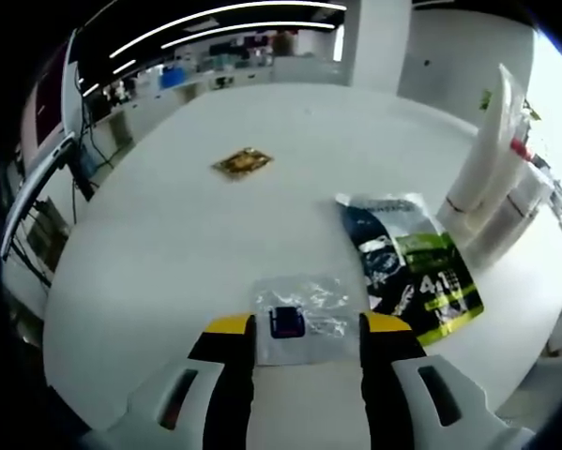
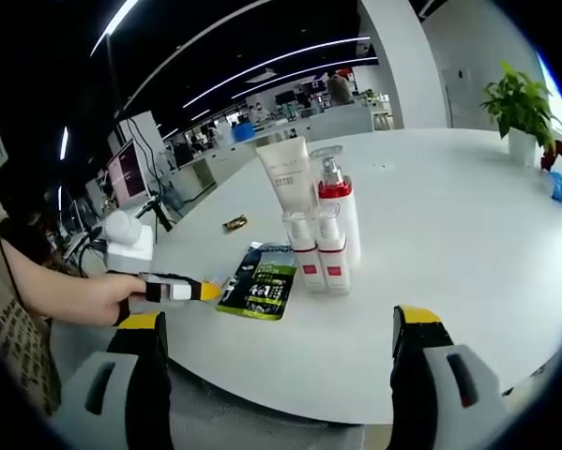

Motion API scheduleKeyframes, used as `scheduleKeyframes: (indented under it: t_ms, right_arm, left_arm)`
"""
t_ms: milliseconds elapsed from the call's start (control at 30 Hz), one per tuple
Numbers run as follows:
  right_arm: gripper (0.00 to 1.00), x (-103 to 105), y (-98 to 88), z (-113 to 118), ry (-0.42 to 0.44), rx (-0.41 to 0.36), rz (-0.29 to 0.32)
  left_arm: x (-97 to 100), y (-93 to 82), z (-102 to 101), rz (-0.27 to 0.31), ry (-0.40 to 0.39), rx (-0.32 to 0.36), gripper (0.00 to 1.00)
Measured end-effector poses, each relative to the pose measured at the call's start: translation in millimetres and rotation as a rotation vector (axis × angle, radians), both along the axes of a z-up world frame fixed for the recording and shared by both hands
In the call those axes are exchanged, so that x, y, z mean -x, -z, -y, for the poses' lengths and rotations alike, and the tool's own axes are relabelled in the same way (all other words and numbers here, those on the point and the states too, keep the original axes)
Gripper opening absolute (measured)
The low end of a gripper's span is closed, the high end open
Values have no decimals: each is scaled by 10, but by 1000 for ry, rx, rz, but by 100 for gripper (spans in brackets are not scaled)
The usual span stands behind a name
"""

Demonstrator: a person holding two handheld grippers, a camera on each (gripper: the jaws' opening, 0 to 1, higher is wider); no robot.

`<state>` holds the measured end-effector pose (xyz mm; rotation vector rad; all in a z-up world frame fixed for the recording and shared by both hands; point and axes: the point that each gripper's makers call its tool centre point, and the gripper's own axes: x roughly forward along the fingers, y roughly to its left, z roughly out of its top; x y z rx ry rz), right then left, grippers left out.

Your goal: Arrange the skincare products in the storage area until every visible bottle or jar stands upright without overlapping.

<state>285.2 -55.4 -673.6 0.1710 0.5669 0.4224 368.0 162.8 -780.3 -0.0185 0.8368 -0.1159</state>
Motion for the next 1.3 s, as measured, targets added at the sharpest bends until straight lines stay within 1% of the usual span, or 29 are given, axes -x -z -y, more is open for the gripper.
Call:
scheduleKeyframes:
  t_ms: [100,167,333,567,700,833,867,900,967,1067,1100,1133,1200,1267,1300]
  right_arm:
    - [100,0,0,0,-2,1,2]
    - [100,1,0,-3,-4,1,3]
    - [100,1,-5,-8,-8,7,8]
    - [100,7,-14,-15,-15,17,17]
    - [100,12,-21,-26,-24,22,23]
    - [100,15,-23,-35,-32,27,29]
    - [100,17,-25,-40,-35,29,30]
    - [100,18,-25,-41,-36,30,31]
    - [100,20,-31,-49,-40,32,35]
    - [100,24,-37,-57,-44,32,39]
    - [100,24,-41,-62,-43,30,40]
    - [100,27,-43,-65,-45,30,41]
    - [100,31,-42,-68,-48,35,42]
    - [100,33,-42,-72,-51,36,44]
    - [100,34,-41,-73,-53,37,45]
  left_arm:
    - [0,-16,5,4,6,2,42]
    - [7,-19,22,0,25,-2,42]
    - [39,-62,56,5,55,9,48]
    - [124,-129,30,3,91,24,59]
    - [213,-150,-2,-17,117,45,65]
    - [258,-245,-31,-7,154,69,70]
    - [285,-294,-56,-2,173,74,71]
    - [299,-301,-75,-4,184,77,71]
    - [343,-318,-122,-18,191,84,73]
    - [425,-393,-201,-16,202,95,77]
    - [461,-408,-226,-15,214,88,78]
    - [499,-420,-244,-12,243,72,80]
    - [555,-442,-241,-7,277,59,83]
    - [614,-474,-224,-3,305,67,86]
    - [633,-506,-201,8,320,85,87]
